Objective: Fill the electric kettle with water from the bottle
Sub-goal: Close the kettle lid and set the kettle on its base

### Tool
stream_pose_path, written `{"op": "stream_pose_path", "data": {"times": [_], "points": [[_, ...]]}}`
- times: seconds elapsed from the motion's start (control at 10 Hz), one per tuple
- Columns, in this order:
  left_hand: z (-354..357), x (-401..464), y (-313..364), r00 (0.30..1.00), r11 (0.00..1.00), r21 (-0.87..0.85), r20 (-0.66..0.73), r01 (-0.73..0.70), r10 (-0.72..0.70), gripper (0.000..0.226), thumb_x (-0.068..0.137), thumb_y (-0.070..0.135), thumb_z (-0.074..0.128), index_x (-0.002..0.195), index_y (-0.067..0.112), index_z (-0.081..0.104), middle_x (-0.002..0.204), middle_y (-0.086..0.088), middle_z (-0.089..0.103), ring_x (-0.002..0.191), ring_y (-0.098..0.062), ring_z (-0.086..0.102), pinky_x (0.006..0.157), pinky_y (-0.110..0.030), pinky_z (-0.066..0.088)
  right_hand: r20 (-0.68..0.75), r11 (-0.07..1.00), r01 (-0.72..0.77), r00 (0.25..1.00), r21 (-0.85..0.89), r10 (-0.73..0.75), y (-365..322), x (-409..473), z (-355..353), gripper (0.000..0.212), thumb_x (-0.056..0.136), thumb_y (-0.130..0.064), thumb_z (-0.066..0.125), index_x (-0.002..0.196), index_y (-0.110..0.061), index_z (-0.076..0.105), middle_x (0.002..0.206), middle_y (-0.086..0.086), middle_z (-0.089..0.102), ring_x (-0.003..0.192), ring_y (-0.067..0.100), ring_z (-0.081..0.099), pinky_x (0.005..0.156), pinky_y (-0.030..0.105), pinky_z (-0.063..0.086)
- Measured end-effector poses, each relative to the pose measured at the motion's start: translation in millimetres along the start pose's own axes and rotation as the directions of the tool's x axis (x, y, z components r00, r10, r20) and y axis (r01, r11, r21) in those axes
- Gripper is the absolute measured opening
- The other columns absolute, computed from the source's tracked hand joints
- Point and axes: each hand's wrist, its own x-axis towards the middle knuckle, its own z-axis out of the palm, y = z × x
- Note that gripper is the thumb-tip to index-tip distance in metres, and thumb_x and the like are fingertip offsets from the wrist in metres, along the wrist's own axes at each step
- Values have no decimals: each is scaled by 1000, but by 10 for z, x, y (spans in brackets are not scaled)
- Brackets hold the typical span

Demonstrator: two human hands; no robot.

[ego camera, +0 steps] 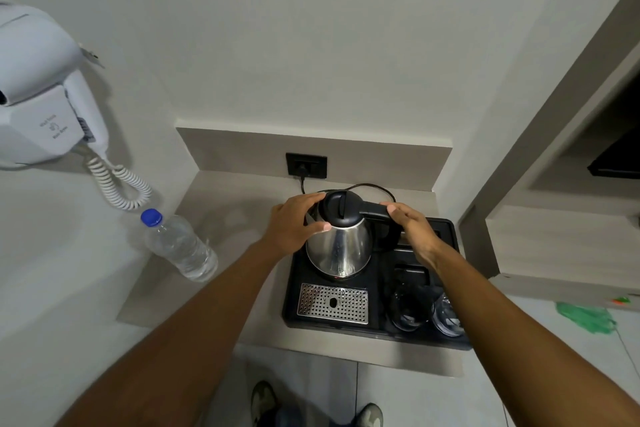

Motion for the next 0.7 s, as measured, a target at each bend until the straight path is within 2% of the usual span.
{"op": "stream_pose_path", "data": {"times": [0.1, 0.2, 0.3, 0.4, 0.5, 0.7], "points": [[-5, 18, -6, 1000, 1000, 7, 16, 9, -9, 81, 73, 67, 54, 142, 25, 45, 146, -2, 52, 136, -22, 44, 113, -52, 31, 2, 1000, 3, 1000, 5, -3, 31, -17, 10, 31, 98, -32, 50, 117, -16, 68, 103, 4, 73, 91, 13, 69, 69, 23, 54], [-28, 65, -15, 999, 1000, 23, 50, 16, -17, 74, 79, 57, 62, 143, 23, 44, 147, -5, 50, 137, -25, 42, 113, -52, 32, -5, 1000, 21, 1000, -3, -21, 58, -23, 6, 29, 98, -35, 50, 110, -19, 71, 97, 1, 74, 89, 13, 70, 71, 25, 53], [-21, 53, -21, 999, 1000, 19, 54, 1, -2, 74, 81, 55, 62, 144, 21, 43, 148, -5, 50, 137, -25, 42, 112, -50, 34, -20, 999, 42, 999, -28, -43, 67, -37, 33, 29, 98, -36, 50, 109, -18, 71, 100, 4, 73, 92, 15, 69, 76, 27, 52], [-5, 30, -41, 999, 999, 21, 25, -27, 27, 68, 87, 44, 68, 145, 21, 41, 149, -5, 49, 138, -25, 42, 112, -50, 35, -57, 996, 69, 996, -51, -72, 59, -66, 93, 29, 98, -36, 49, 107, -18, 70, 100, 4, 72, 94, 17, 67, 77, 25, 50], [-19, 30, -47, 999, 998, 51, 42, -27, 25, 68, 89, 43, 67, 146, 22, 38, 151, -4, 46, 139, -25, 40, 113, -53, 33, -73, 996, 65, 995, -69, -70, 33, -90, 104, 28, 98, -36, 48, 105, -20, 70, 101, 3, 72, 96, 18, 67, 74, 22, 49], [-205, 91, 76, 988, 986, 147, 143, -74, 53, 69, 88, 50, 64, 146, 26, 36, 153, 0, 43, 141, -25, 35, 113, -54, 27, -125, 927, 37, 988, -373, -90, -131, -154, 91, 35, 98, -37, 48, 114, -13, 66, 112, 11, 69, 107, 29, 62, 88, 35, 47]]}}
